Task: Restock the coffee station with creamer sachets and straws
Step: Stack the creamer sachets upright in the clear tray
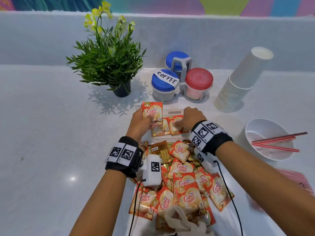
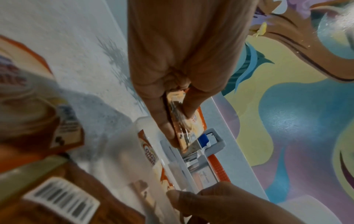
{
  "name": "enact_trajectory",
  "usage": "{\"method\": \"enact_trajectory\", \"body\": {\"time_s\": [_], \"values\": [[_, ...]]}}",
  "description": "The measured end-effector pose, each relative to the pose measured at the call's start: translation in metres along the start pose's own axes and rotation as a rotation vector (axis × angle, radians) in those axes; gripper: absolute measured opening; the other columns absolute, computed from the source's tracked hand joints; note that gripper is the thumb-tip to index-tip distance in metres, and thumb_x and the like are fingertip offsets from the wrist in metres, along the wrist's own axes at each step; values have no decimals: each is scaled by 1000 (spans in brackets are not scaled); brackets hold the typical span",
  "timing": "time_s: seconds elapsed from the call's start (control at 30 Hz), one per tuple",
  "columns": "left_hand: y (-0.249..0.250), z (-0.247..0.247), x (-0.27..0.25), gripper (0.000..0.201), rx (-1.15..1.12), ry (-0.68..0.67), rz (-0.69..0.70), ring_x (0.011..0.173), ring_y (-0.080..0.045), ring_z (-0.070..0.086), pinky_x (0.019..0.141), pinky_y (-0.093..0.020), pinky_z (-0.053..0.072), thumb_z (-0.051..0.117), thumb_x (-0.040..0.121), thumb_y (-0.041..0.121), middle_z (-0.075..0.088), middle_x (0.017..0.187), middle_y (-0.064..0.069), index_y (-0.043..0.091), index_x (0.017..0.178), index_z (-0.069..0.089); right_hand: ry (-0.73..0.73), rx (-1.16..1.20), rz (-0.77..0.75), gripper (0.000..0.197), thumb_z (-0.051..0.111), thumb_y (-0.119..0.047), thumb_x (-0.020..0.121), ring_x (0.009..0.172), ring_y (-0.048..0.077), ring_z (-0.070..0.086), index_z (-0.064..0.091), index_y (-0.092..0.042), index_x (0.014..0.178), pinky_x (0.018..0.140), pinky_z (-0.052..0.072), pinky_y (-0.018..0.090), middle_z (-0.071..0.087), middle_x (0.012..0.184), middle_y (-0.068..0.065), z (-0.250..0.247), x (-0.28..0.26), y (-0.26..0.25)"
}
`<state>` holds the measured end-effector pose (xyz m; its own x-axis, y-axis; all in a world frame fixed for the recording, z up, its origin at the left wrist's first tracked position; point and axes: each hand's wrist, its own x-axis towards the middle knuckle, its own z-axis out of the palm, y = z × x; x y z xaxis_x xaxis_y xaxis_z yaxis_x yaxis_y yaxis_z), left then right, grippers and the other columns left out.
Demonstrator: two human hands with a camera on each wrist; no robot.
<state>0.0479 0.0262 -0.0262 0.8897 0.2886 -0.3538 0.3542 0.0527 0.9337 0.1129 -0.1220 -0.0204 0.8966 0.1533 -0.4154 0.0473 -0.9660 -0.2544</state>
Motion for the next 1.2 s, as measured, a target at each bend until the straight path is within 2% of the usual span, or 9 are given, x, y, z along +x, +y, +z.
{"method": "enact_trajectory", "body": {"time_s": [0.17, 0.3, 0.5, 0.63, 0.83, 0.97, 1.07, 1.13, 1.2], "values": [[-8, -2, 1, 22, 10, 15, -23, 101, -21, 62, 90, -35, 51, 45, 97, 10, 64, 111, -7, 12, 117, 54, -44, 62, 52, 45, 71, -35, 78, 106, 30, 58, 52, -5, 107, 75, 41, 30, 60, 115, 14, 6, 5, 0], [-9, -3, 2, 22, 6, 20, -29, 104, -22, 63, 94, -37, 50, 43, 98, 11, 64, 112, -7, 13, 116, 55, -48, 147, 26, 39, 72, -25, 77, 90, 27, 54, 37, -14, 65, 62, 37, 26, 59, 101, 18, 9, 11, 5], [-6, -2, 1, 30, -84, 20, -58, 85, -14, 62, 73, -27, 56, 33, 101, 10, 59, 112, -7, 10, 127, 47, 85, 444, -68, 35, 68, -14, 81, 59, 14, 46, 42, -14, 57, 53, 36, 24, 49, 62, 2, -20, 4, 8], [2, 5, 0, 33, -112, -7, -54, 88, -19, 62, 63, -22, 57, 29, 101, 11, 59, 114, -9, 11, 132, 43, 63, 682, -184, 7, 63, -8, 85, 55, 11, 51, 63, -2, 87, 47, 45, 18, 58, 69, 5, -34, -12, -9], [8, 12, -1, 38, -125, -60, 10, 98, -26, 65, 78, -34, 56, 37, 100, 28, 61, 122, -13, 11, 133, 43, 32, 631, -270, 19, 60, -4, 86, 42, 3, 54, 68, 2, 103, 48, 51, 16, 56, 58, 0, -14, -11, -34], [3, 2, 5, 35, -98, 3, 37, 98, -26, 63, 68, -26, 58, 40, 99, 12, 58, 125, -18, 8, 134, 40, -18, 682, -189, 22, 53, -4, 89, 57, 22, 59, 65, 12, 98, 70, 57, 36, 62, 68, 16, -7, -4, -36], [-3, -5, 9, 37, -112, 56, 20, 101, -26, 63, 69, -26, 58, 39, 99, 10, 58, 125, -18, 8, 136, 39, -16, 450, -109, 21, 58, -14, 87, 87, 32, 66, 65, 6, 89, 84, 54, 39, 69, 91, 22, 2, 5, -32], [-6, -8, 10, 37, -112, 71, 14, 104, -27, 62, 76, -31, 56, 38, 99, 10, 58, 126, -17, 9, 136, 40, -20, 290, -81, 24, 65, -26, 83, 99, 34, 63, 55, -5, 77, 69, 50, 30, 64, 100, 20, 8, 5, -32], [-9, -9, 11, 34, -110, 76, 13, 103, -27, 61, 78, -31, 54, 38, 99, 9, 59, 124, -17, 8, 132, 43, -39, 205, -84, 36, 69, -35, 79, 101, 32, 59, 54, -4, 90, 58, 37, 28, 59, 107, 20, 14, 5, -34]]}}
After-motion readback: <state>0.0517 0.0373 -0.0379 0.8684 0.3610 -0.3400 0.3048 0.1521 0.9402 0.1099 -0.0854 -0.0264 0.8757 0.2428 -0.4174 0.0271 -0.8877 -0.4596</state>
